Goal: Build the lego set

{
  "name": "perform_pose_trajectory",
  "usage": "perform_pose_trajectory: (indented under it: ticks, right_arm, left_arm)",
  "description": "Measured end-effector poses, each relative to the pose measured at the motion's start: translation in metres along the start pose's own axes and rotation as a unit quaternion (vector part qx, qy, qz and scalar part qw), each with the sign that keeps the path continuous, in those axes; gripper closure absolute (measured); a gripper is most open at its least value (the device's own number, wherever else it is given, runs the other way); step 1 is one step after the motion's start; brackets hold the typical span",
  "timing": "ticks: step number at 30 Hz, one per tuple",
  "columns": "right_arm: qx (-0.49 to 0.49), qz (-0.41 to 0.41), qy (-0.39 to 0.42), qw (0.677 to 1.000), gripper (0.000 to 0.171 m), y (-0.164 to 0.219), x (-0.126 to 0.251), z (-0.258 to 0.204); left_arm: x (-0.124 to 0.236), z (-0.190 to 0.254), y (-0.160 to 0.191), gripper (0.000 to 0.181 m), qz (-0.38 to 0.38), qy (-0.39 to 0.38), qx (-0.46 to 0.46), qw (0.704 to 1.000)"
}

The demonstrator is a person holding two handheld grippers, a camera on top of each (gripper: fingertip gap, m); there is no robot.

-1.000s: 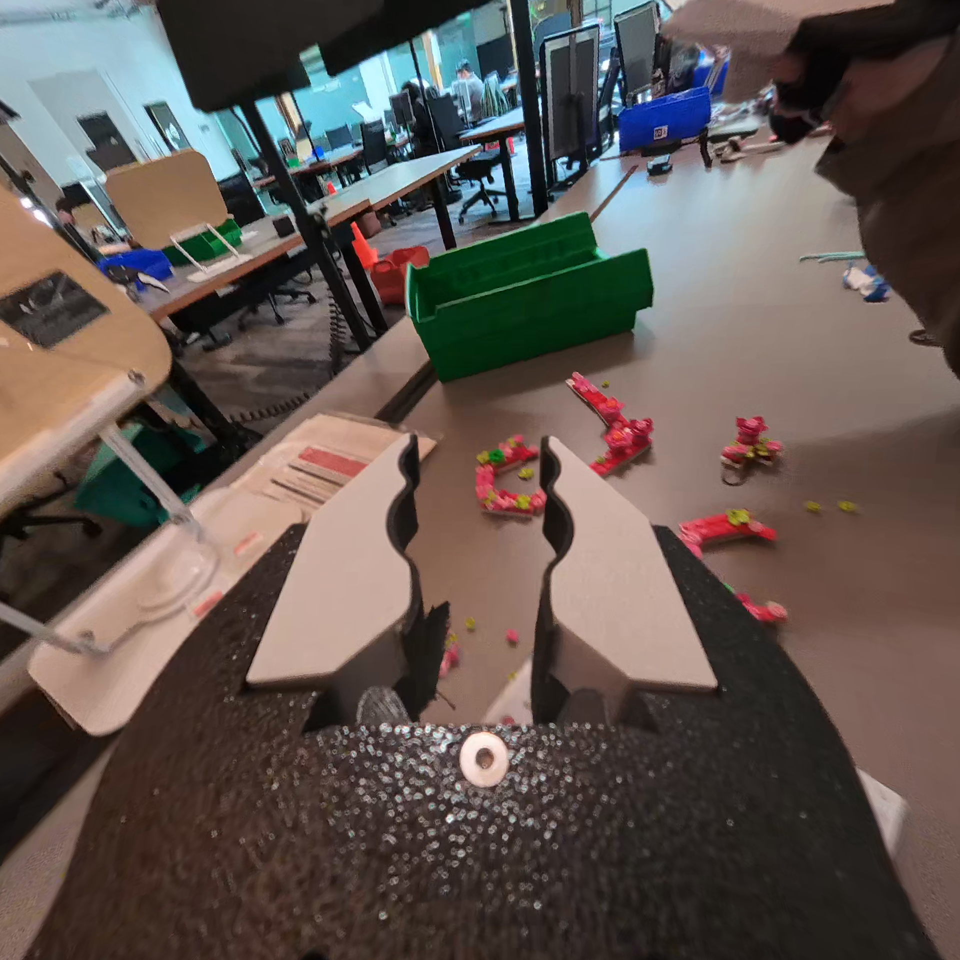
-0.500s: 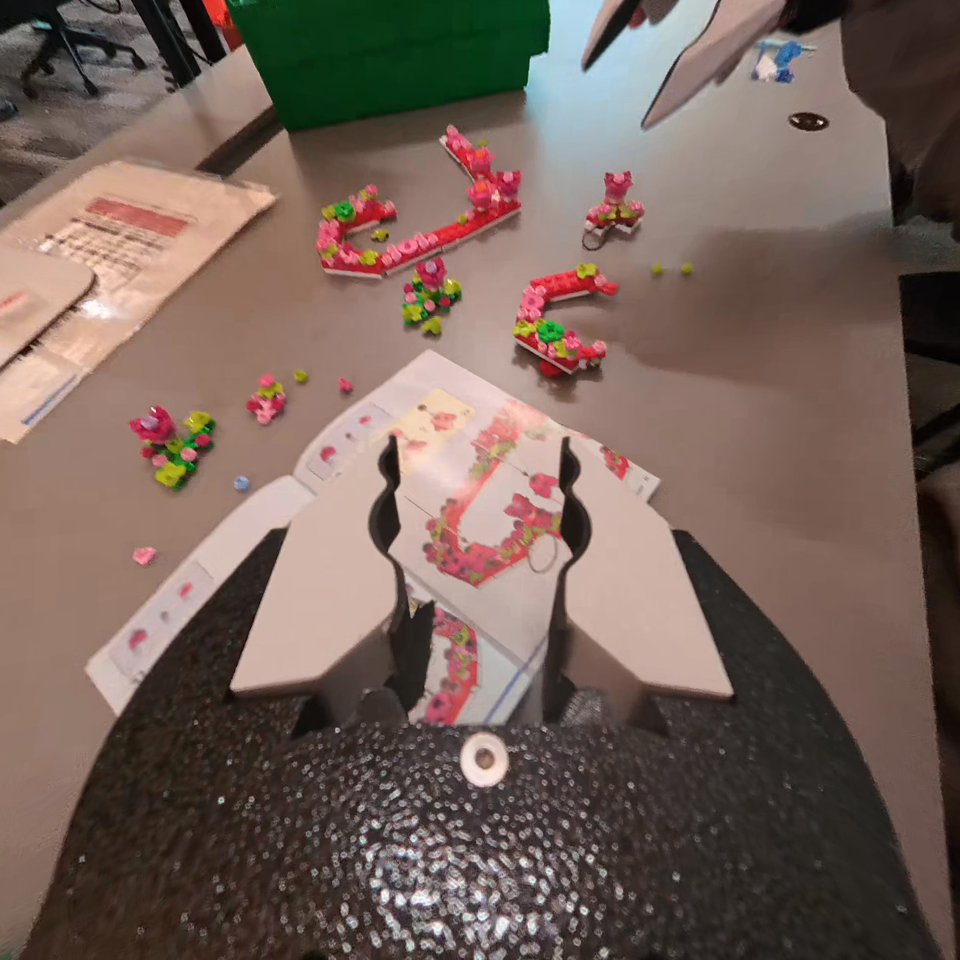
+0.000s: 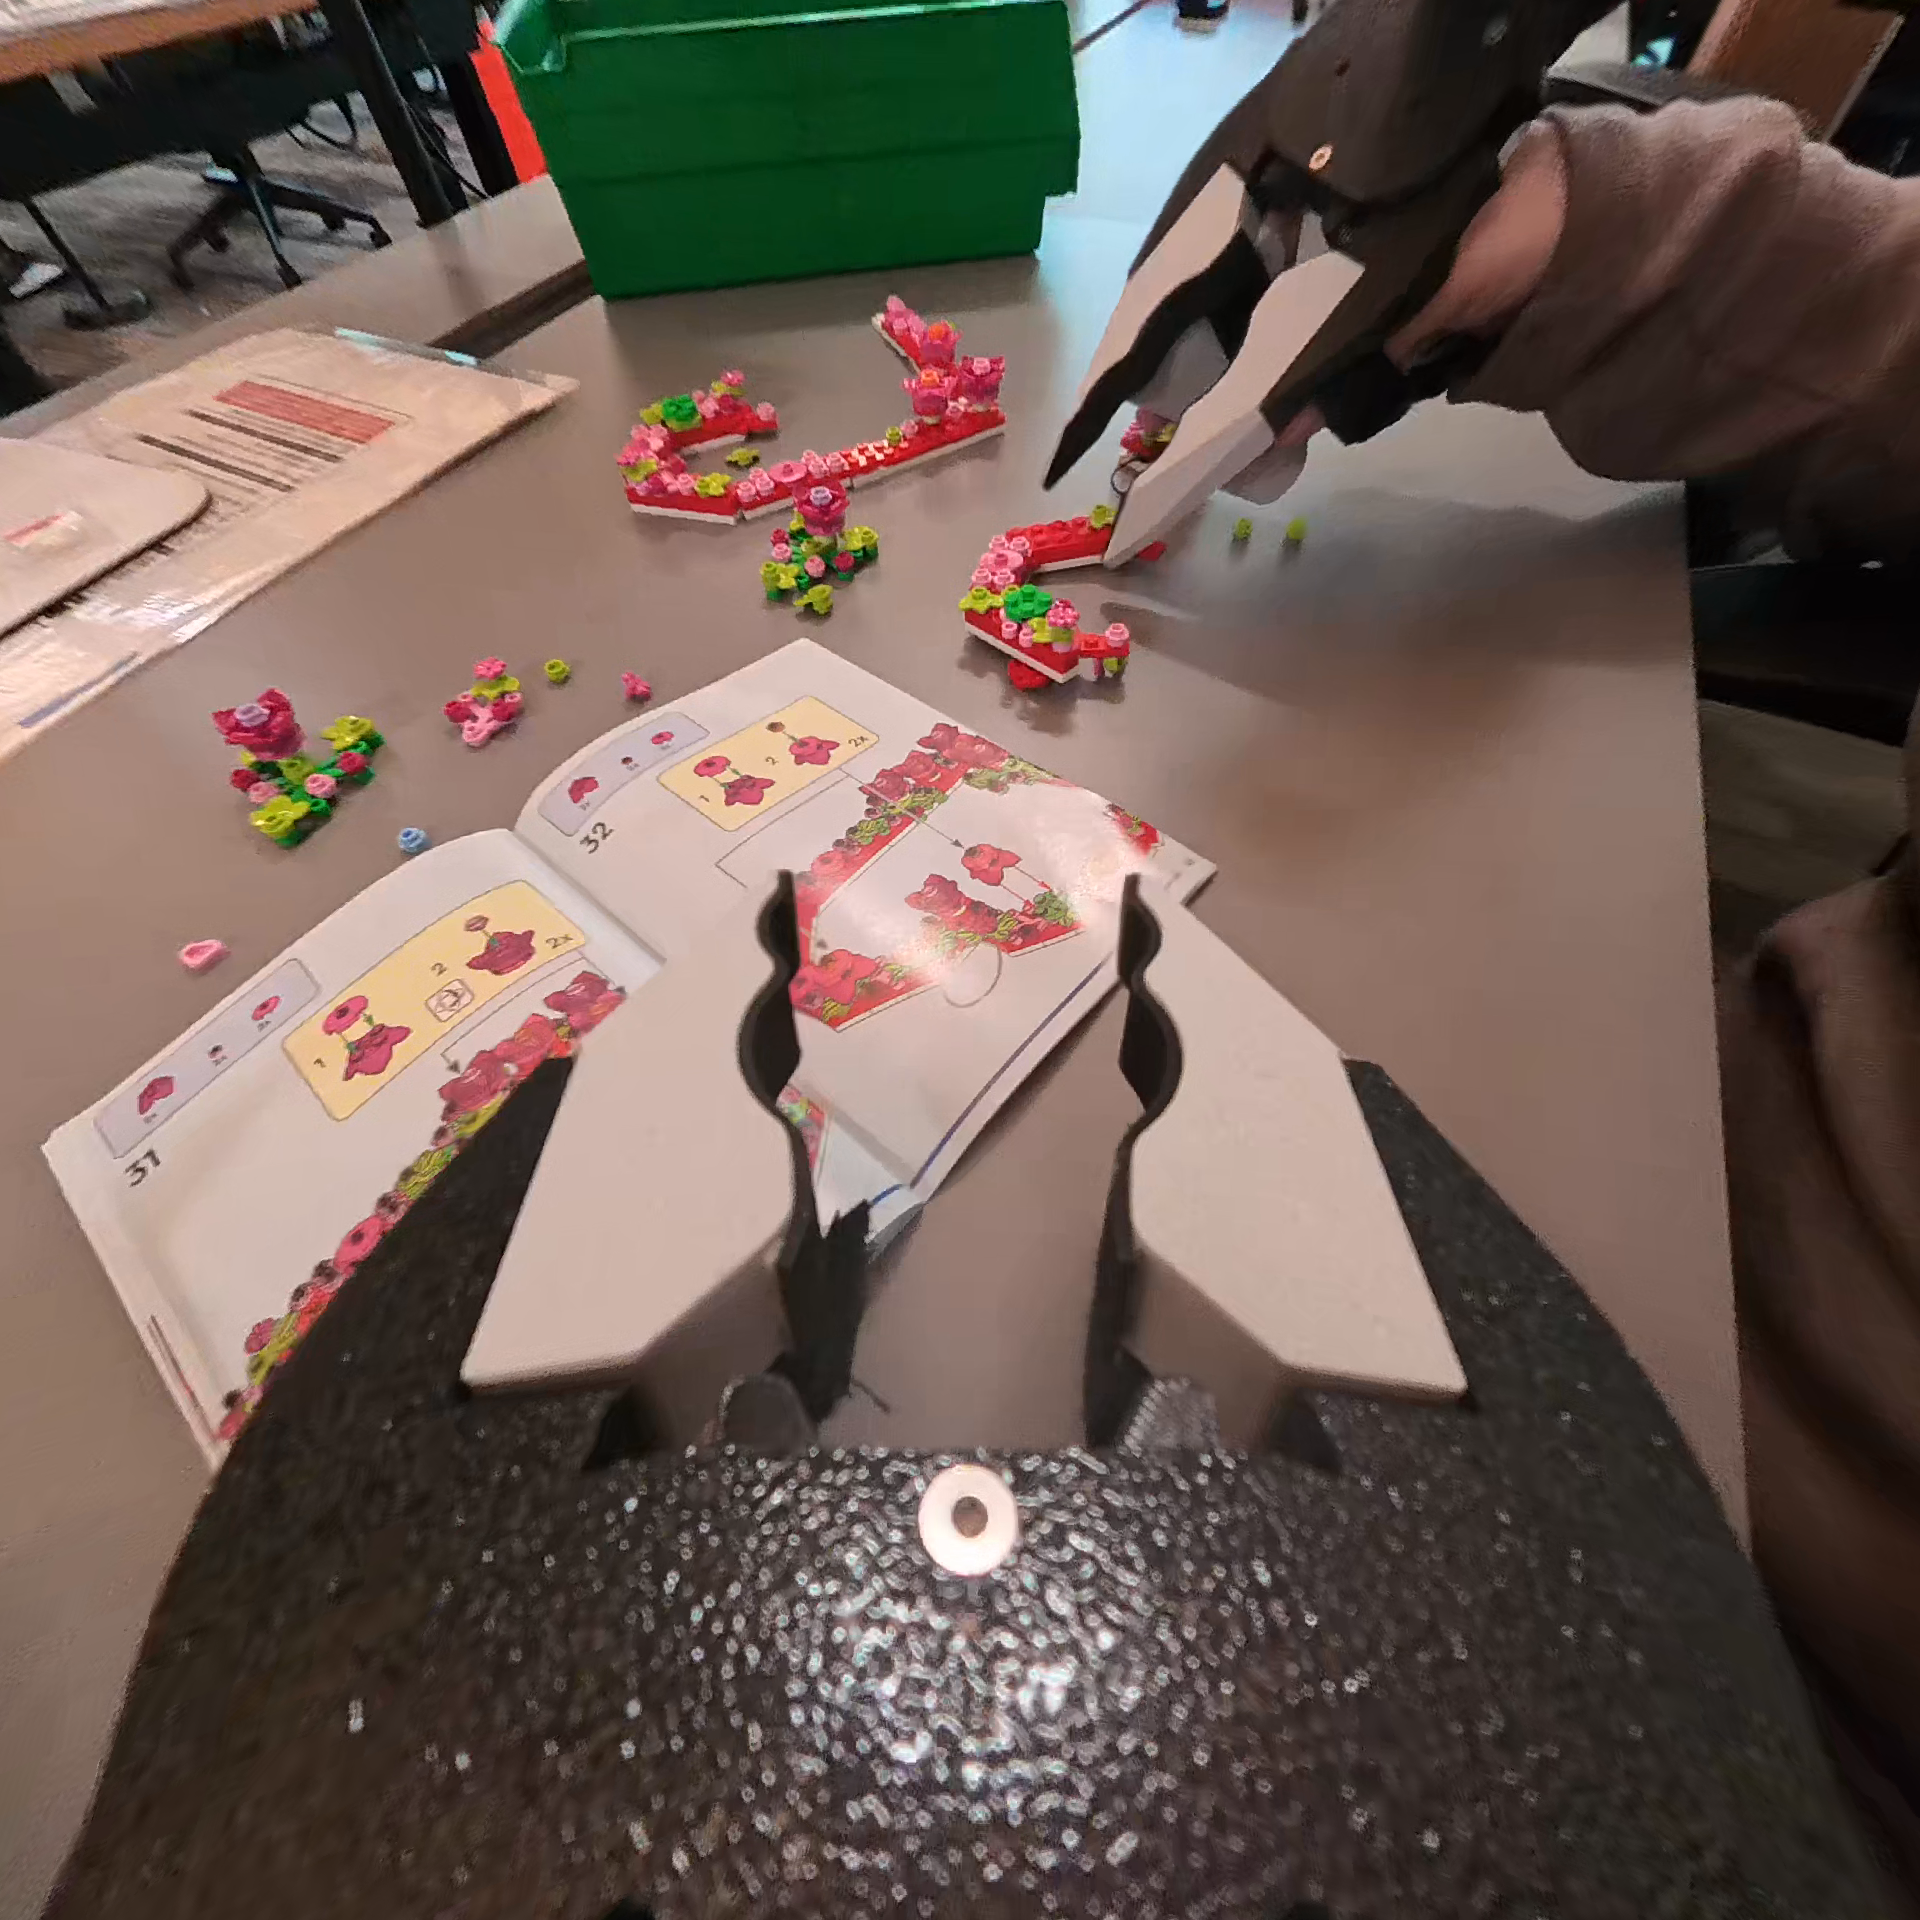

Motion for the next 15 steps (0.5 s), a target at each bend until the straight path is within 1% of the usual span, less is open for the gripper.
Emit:
perform_pose_trajectory:
  ticks: [4,9,13,15]
  right_arm:
    - [-0.011,-0.026,-0.014,0.999,0.139,0.0,-0.006,0.004]
    - [-0.009,-0.048,-0.019,0.999,0.155,0.001,-0.011,0.006]
    - [-0.007,-0.053,-0.006,0.999,0.156,-0.001,-0.012,0.009]
    - [-0.012,-0.056,0.004,0.998,0.156,-0.001,-0.012,0.013]
  left_arm:
    - [0.003,-0.008,0.004,0.123,0.008,-0.015,0.006,1.0]
    - [0.004,-0.007,0.004,0.124,0.036,-0.002,0.015,0.999]
    - [-0.002,0.002,0.005,0.125,0.057,0.027,0.008,0.998]
    - [0.0,0.005,0.003,0.127,0.07,0.027,-0.004,0.997]
Point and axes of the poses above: each gripper's, where its closed fingertips meet, x back along the fingers, y out of its underside, z = x × y across the jaws, the point moved 3 cm from there along x, back along the fingers, and after that the axes turned 15 degrees about -z, right-handed, at the moved point
